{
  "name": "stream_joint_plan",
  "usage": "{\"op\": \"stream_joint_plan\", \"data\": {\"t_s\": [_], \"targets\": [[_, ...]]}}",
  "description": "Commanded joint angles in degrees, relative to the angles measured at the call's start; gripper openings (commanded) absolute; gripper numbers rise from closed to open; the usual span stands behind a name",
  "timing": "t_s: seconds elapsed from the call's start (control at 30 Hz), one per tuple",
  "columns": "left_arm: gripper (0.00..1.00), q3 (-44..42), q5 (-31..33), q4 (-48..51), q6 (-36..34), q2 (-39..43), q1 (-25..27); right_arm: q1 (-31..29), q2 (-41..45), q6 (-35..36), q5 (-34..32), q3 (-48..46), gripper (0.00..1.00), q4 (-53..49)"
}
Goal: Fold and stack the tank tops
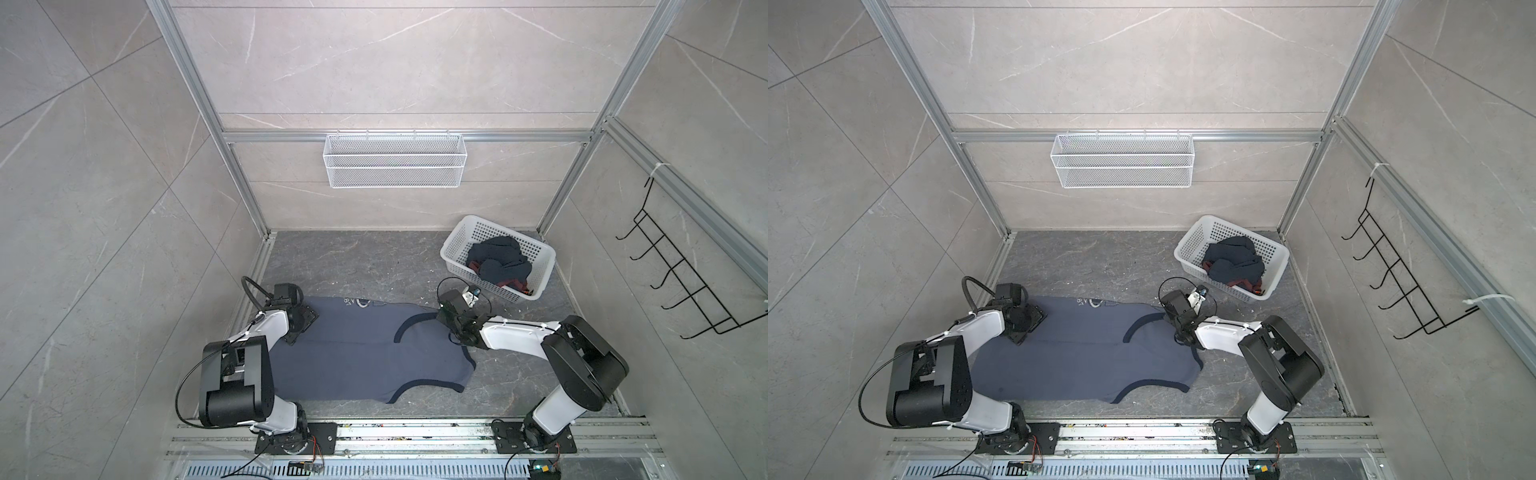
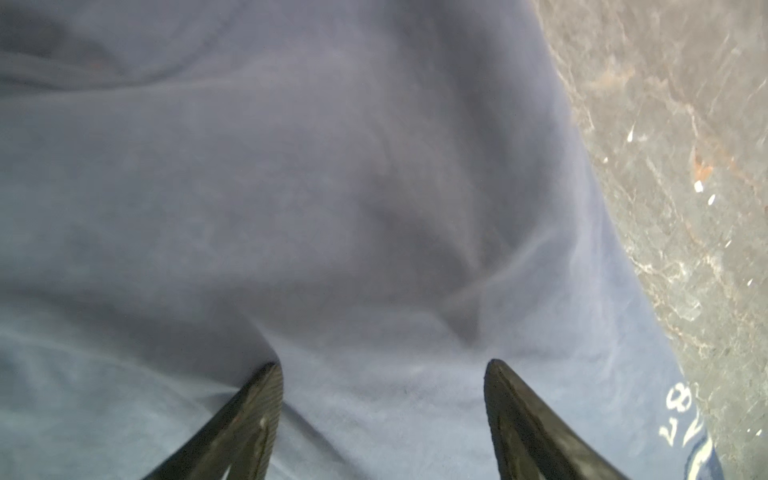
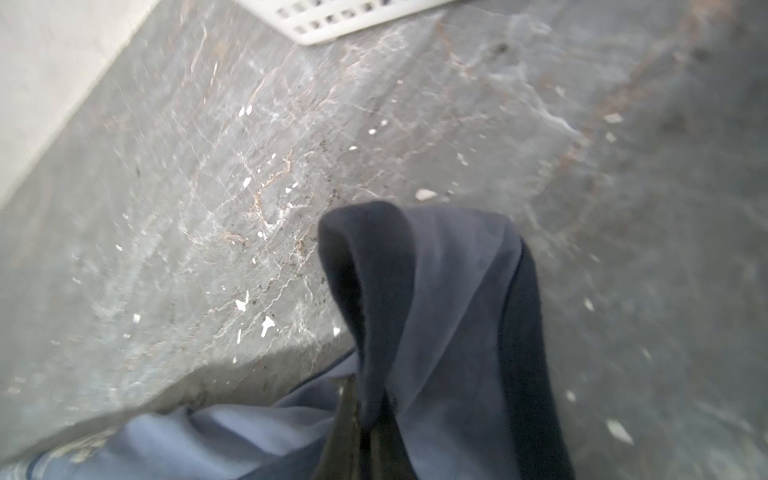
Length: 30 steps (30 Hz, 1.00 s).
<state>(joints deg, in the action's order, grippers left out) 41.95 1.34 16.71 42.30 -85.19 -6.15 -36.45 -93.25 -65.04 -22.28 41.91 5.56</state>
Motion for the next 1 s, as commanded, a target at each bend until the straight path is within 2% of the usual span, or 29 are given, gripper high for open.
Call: {"op": "stream_joint_plan", "data": {"t_s": [0.0,0.2,0.37,0.57,0.7,0.8,0.9,0.97], "targets": [[0.8,-1.5,0.9,1.2,1.0,0.5,-1.2,-0.2,3.1,-7.2,-1.0,-5.1,0.12,2.6],[0.8,-1.3,0.9,1.3,0.9,0.5,-1.3,-0.5,6.5,-12.7,-0.1,-10.6,0.2,2.7],[0.8,-1.4,1.0,1.4,0.8,1.0,-1.3,-0.4,8.5,-14.9,1.1,-14.4,0.31,5.3],[0.8,-1.4,1.2,1.6,0.3,1.5,-1.3,1.1,17.7,-11.5,-1.9,-14.4,0.52,-0.7],[0.8,-1.5,1.1,1.4,0.2,1.7,-1.3,5.0,20.3,-4.1,4.1,-12.6,0.63,-1.5],[0.8,-1.5,0.9,1.2,0.3,1.6,-1.3,8.4,17.2,-1.1,9.7,-8.5,0.68,-4.7],[0.8,-1.4,0.8,1.2,0.3,1.5,-1.3,11.9,10.8,1.2,17.9,-5.1,0.68,-4.2],[0.8,-1.3,0.8,1.4,0.3,1.6,-1.3,13.5,7.1,2.1,22.1,-3.7,0.65,-2.8]]}}
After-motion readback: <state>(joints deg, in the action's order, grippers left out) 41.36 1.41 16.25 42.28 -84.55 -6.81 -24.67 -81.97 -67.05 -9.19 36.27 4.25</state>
